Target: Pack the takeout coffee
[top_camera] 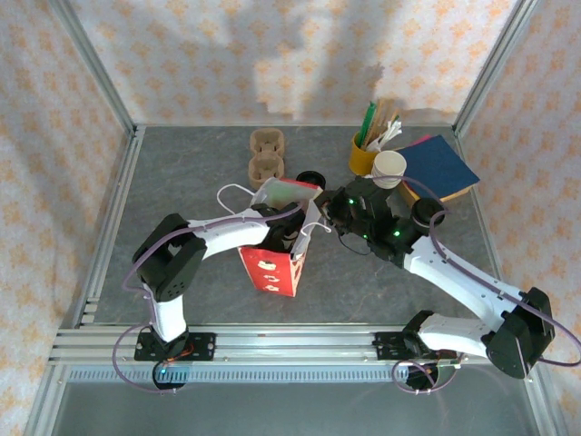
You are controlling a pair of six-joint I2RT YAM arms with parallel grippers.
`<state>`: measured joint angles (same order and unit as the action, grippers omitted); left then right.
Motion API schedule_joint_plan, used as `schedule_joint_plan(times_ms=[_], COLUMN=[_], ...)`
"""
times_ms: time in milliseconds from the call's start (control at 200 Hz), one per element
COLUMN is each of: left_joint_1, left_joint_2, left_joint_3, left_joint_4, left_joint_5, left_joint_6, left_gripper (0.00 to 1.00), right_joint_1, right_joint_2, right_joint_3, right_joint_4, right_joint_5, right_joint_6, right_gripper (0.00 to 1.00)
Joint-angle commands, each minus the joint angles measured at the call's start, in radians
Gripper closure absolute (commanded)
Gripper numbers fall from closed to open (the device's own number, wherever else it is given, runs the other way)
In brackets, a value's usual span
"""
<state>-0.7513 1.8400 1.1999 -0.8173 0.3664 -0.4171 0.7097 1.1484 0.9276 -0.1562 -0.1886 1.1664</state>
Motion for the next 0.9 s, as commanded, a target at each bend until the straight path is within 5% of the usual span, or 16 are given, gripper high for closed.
schedule_joint_plan(times_ms=[0,516,896], left_joint_1=[-0.002,-0.003,-0.007], left_joint_2=[0.031,0.094,-0.098], left_joint_3=[-0.020,-0.044,0.086], left_joint_4=[0.015,0.048,-0.049], left_joint_5=[0.012,0.013,-0.045], left_joint_6=[0.019,0.026,-0.041], left_gripper=[0.89,0.90,0.89], right_joint_1=[-0.004,-0.004,-0.004], right_joint_2=[-0.021,-0.016,0.002], right_joint_3=[0.027,0.034,0.023], right_joint_4=[0.021,0.023,-0.022], right_joint_5=[-0.008,-0.009,0.056], right_joint_6=[-0.014,-0.013,-0.044], right_gripper=[1.00,1.00,1.00])
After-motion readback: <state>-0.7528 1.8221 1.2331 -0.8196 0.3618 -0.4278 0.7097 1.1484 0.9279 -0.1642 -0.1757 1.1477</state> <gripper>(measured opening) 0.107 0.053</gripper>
